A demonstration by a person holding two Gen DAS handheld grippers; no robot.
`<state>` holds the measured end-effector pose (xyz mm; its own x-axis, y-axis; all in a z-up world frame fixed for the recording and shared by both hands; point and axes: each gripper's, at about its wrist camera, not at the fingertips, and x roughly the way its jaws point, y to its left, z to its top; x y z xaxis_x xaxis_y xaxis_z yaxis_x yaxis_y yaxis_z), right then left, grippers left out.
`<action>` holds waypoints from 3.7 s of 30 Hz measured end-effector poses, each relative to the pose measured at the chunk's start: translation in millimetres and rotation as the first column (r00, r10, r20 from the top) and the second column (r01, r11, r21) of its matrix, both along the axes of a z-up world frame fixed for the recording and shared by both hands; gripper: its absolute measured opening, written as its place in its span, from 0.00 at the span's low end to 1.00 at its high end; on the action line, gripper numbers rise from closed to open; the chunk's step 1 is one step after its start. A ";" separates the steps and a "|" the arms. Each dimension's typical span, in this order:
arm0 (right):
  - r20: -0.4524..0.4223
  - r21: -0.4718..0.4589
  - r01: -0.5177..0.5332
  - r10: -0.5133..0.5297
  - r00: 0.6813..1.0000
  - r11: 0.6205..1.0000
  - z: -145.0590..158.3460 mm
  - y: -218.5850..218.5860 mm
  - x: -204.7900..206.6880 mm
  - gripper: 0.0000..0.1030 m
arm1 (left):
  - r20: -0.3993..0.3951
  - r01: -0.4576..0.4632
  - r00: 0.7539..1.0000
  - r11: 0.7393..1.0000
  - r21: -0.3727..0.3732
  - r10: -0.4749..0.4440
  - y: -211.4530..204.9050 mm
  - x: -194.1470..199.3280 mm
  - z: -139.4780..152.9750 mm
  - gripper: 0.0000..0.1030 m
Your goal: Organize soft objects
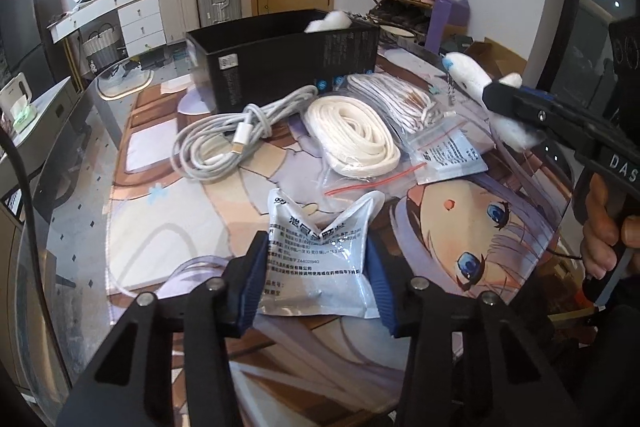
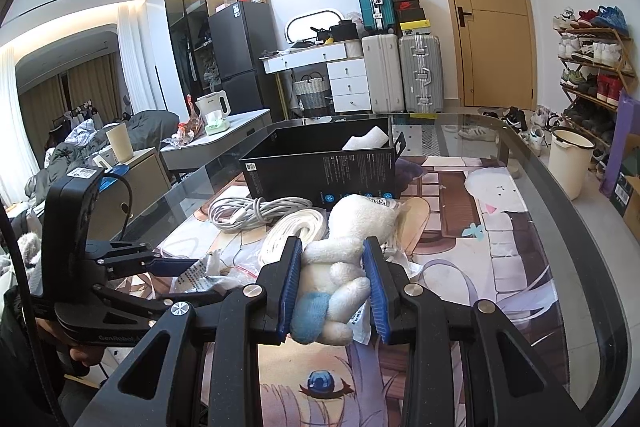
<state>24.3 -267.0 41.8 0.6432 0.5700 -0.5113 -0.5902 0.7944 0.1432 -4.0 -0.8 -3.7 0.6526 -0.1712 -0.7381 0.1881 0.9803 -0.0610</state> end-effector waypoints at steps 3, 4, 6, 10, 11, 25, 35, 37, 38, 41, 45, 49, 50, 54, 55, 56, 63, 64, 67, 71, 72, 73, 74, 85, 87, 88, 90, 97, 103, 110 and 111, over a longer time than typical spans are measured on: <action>0.001 0.001 -0.001 0.001 1.000 1.000 0.8 0.3 -0.5 0.30 | 0.016 -0.017 1.000 1.000 -0.019 0.017 6.9 -3.5 5.4 0.44; 0.001 0.000 -0.001 0.001 1.000 1.000 1.0 0.5 -0.5 0.30 | 0.025 -0.024 0.999 0.999 -0.032 0.025 9.6 -4.3 8.8 0.44; 0.003 0.001 -0.004 0.004 1.000 1.000 3.5 1.8 -0.6 0.30 | 0.041 -0.034 0.998 0.998 -0.052 0.036 13.4 -5.3 14.7 0.45; 0.007 0.002 -0.015 0.015 1.000 1.000 7.6 4.9 -0.7 0.30 | 0.069 -0.053 0.996 0.996 -0.072 0.058 17.3 -5.0 24.3 0.45; 0.009 0.002 -0.018 0.018 1.000 1.000 9.0 6.2 -0.6 0.30 | 0.076 -0.059 0.995 0.995 -0.078 0.065 18.7 -4.5 26.8 0.45; 0.038 -0.003 -0.050 0.050 0.998 0.999 22.9 17.7 13.2 0.30 | 0.159 -0.113 0.979 0.987 -0.115 0.130 30.2 9.9 52.0 0.45; 0.052 -0.001 -0.072 0.072 0.996 0.997 34.0 25.2 28.1 0.30 | 0.207 -0.126 0.967 0.985 -0.118 0.149 31.1 31.0 68.1 0.45; 0.059 0.000 -0.078 0.078 0.995 0.997 37.0 27.4 32.4 0.30 | 0.216 -0.131 0.964 0.985 -0.116 0.154 31.5 34.8 72.0 0.45; 0.061 0.000 -0.082 0.082 0.995 0.997 37.7 28.2 33.9 0.30 | 0.220 -0.133 0.963 0.984 -0.119 0.156 32.0 37.6 74.2 0.45; 0.066 -0.003 -0.095 0.095 0.993 0.995 41.2 32.1 40.0 0.30 | 0.231 -0.137 0.959 0.984 -0.116 0.161 31.9 45.2 78.8 0.45; 0.062 0.004 -0.105 0.104 0.993 0.995 44.9 35.6 51.0 0.30 | 0.243 -0.145 0.956 0.984 -0.108 0.167 32.4 56.3 83.5 0.45; 0.058 0.009 -0.112 0.112 0.992 0.994 49.1 40.9 65.0 0.30 | 0.242 -0.160 0.953 0.980 -0.120 0.185 36.0 67.7 87.3 0.45; 0.056 0.009 -0.114 0.114 0.992 0.993 50.2 43.0 70.0 0.30 | 0.243 -0.161 0.952 0.980 -0.119 0.186 36.5 70.5 87.8 0.45; 0.037 0.022 -0.116 0.115 0.993 0.993 52.8 49.6 86.0 0.30 | 0.250 -0.164 0.950 0.980 -0.112 0.188 36.3 81.3 90.7 0.45; 0.034 0.024 -0.118 0.117 0.993 0.993 53.3 51.4 89.3 0.30 | 0.251 -0.164 0.950 0.980 -0.111 0.187 36.1 84.0 90.5 0.45; 0.031 0.025 -0.116 0.115 0.993 0.993 53.2 52.8 92.8 0.30 | 0.249 -0.164 0.950 0.980 -0.112 0.188 36.2 87.4 90.4 0.45; -0.003 0.022 -0.111 0.111 0.994 0.994 51.1 66.5 118.9 0.30 | 0.234 -0.168 0.953 0.979 -0.114 0.191 35.1 108.9 84.8 0.45; -0.007 0.020 -0.109 0.109 0.994 0.994 50.8 67.9 121.4 0.30 | 0.229 -0.168 0.954 0.979 -0.117 0.191 35.3 111.9 83.5 0.45; -0.023 0.013 -0.105 0.106 0.994 0.994 48.9 74.8 131.9 0.30 | 0.222 -0.168 0.956 0.979 -0.119 0.191 35.7 120.0 79.9 0.45; -0.045 -0.010 -0.102 0.101 0.994 0.995 43.3 82.2 141.2 0.30 | 0.207 -0.162 0.961 0.979 -0.126 0.185 35.2 128.1 74.8 0.45; -0.051 -0.009 -0.101 0.100 0.994 0.995 42.6 83.0 143.6 0.30 | 0.206 -0.162 0.961 0.979 -0.125 0.185 34.6 129.0 74.4 0.45; -0.054 -0.009 -0.100 0.099 0.994 0.995 42.2 83.5 146.3 0.30 | 0.204 -0.162 0.961 0.979 -0.124 0.185 34.6 130.9 73.7 0.45; -0.057 -0.009 -0.098 0.098 0.994 0.995 41.8 84.6 148.2 0.30 | 0.202 -0.161 0.962 0.979 -0.125 0.184 34.1 132.3 73.5 0.45; -0.085 -0.010 -0.082 0.081 0.993 0.997 39.5 93.7 174.1 0.30 | 0.184 -0.145 0.969 0.984 -0.108 0.163 27.5 150.9 66.6 0.45; -0.089 -0.013 -0.080 0.079 0.993 0.997 37.9 95.0 178.6 0.30 | 0.180 -0.140 0.971 0.985 -0.104 0.157 25.6 154.5 64.5 0.45; -0.092 -0.015 -0.078 0.077 0.993 0.997 36.8 95.6 180.5 0.30 | 0.179 -0.138 0.972 0.985 -0.104 0.155 26.3 155.7 63.4 0.45; -0.101 -0.018 -0.075 0.073 0.992 0.997 33.0 97.9 184.3 0.30 | 0.176 -0.137 0.972 0.985 -0.106 0.154 25.6 158.4 62.2 0.45; -0.127 -0.027 -0.075 0.071 0.989 0.997 23.6 105.9 196.0 0.30 | 0.160 -0.134 0.976 0.985 -0.107 0.150 25.5 164.1 57.1 0.45; -0.134 -0.052 -0.072 0.065 0.989 0.996 16.1 110.5 207.6 0.30 | 0.139 -0.128 0.980 0.986 -0.104 0.142 25.2 167.2 50.0 0.45; -0.149 -0.079 -0.073 0.060 0.987 0.994 7.2 110.6 216.1 0.30 | 0.130 -0.123 0.983 0.990 -0.075 0.132 22.5 169.2 43.2 0.46; -0.148 -0.086 -0.073 0.060 0.987 0.994 7.1 111.0 216.1 0.30 | 0.132 -0.123 0.983 0.990 -0.071 0.131 21.6 169.6 43.0 0.46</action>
<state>240.4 -156.0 48.9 0.5211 0.5561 -0.6475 -0.6205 0.7677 0.1600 165.6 20.8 39.3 0.7652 -0.1231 -0.6319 0.0730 0.9918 -0.1047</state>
